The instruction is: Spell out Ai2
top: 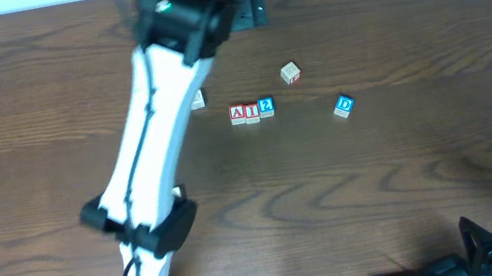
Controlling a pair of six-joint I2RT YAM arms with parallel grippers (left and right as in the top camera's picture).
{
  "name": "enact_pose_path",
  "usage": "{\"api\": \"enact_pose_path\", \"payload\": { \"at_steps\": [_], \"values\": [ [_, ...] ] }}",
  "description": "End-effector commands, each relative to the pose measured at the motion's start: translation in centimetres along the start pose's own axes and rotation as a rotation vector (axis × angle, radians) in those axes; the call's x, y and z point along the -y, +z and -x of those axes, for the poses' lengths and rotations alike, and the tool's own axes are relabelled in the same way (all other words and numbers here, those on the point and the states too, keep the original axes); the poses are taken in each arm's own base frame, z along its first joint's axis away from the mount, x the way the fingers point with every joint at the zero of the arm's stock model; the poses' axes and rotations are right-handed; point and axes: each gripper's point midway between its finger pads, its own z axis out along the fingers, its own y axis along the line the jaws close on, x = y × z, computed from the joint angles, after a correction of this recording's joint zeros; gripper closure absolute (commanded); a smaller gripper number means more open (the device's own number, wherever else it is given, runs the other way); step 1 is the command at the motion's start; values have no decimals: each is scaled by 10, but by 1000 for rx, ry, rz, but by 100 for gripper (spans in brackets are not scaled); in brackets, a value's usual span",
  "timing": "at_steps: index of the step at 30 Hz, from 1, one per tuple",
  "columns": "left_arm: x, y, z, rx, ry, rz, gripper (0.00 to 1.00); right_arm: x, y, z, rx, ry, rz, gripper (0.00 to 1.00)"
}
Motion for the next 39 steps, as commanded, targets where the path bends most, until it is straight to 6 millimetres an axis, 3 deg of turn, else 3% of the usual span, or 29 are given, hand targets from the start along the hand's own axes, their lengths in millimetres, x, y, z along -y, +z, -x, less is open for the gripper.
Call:
{"api": "enact_pose_path", "payload": {
  "at_steps": [1, 5, 8, 14, 20, 27, 33, 39],
  "values": [
    [-22, -60, 20, 118, 15, -5, 5, 0, 0, 0, 1, -3, -1, 1],
    [-38, -93, 11, 117, 59, -2, 4, 0, 0, 0, 1, -3, -1, 1],
    [-57, -115, -9, 65, 150, 22, 4, 0, 0, 0, 1, -3, -1, 1],
    [-73, -152, -7, 133, 377, 34, 4, 0, 0, 0, 1, -3, -1, 1],
    [-100, -205, -5, 252, 337, 54, 4, 0, 0, 0, 1, -3, -1, 1],
    [-134, -279, -20, 405, 184, -10, 4, 0, 0, 0, 1, -3, -1, 1],
    [-158, -298, -23, 481, 54, -15, 4, 0, 0, 0, 1, -3, -1, 1],
    [-187, -284, -55, 482, 5, 51, 5, 0, 0, 0, 1, -3, -1, 1]
  ]
}}
